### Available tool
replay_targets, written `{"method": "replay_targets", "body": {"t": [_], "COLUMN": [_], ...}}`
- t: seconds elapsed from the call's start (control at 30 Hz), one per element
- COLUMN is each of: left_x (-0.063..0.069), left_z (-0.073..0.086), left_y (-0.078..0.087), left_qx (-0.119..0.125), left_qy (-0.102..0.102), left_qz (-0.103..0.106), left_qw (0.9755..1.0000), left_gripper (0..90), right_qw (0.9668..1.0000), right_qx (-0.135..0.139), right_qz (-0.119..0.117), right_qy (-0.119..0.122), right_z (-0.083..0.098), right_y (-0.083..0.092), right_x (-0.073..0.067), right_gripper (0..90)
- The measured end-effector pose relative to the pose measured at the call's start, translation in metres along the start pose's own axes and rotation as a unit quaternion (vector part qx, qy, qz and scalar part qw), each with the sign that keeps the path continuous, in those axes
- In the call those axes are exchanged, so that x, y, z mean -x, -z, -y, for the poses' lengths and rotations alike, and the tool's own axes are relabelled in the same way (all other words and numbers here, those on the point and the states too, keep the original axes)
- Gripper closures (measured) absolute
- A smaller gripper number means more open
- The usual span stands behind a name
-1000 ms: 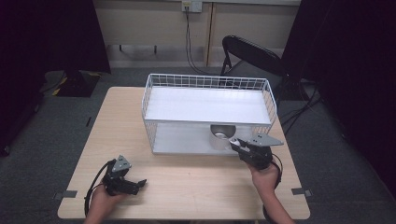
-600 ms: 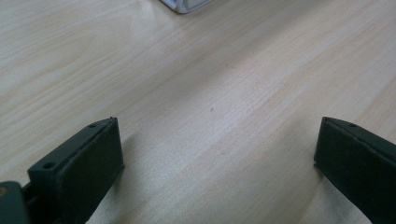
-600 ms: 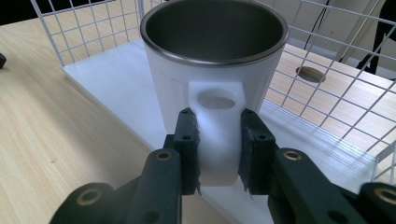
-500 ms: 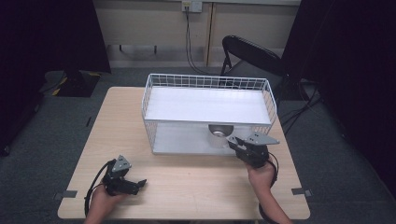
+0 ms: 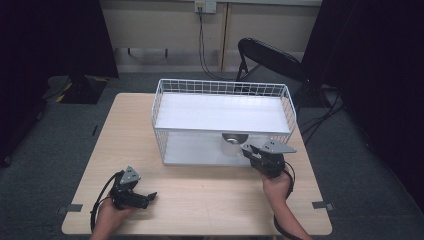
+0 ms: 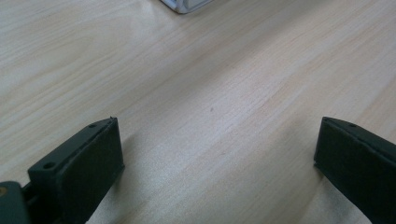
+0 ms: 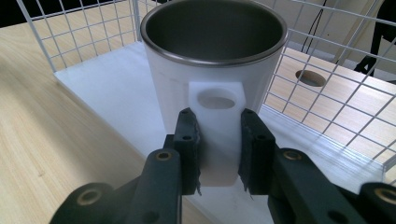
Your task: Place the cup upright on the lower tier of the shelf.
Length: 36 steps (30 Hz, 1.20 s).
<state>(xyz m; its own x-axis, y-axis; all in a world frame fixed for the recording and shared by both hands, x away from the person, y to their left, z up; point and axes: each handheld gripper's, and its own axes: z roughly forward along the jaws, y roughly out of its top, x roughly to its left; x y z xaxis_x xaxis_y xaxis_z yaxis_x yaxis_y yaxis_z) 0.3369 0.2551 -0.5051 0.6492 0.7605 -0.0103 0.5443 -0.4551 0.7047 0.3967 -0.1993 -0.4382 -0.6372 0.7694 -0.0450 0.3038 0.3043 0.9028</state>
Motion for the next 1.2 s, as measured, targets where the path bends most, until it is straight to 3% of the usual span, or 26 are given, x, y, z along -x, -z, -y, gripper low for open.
{"method": "replay_targets", "body": {"t": [1.2], "left_x": [0.0], "left_z": [0.0], "left_y": [0.0], "left_qx": [0.0], "left_qy": [0.0], "left_qz": [0.0], "left_qw": [1.0], "left_gripper": [0.5], "right_qw": [0.9998], "right_qx": [-0.003], "right_qz": [0.021], "right_qy": [-0.001], "right_z": [0.006], "right_y": [-0.019], "right_x": [-0.001], "right_gripper": [71.9]}}
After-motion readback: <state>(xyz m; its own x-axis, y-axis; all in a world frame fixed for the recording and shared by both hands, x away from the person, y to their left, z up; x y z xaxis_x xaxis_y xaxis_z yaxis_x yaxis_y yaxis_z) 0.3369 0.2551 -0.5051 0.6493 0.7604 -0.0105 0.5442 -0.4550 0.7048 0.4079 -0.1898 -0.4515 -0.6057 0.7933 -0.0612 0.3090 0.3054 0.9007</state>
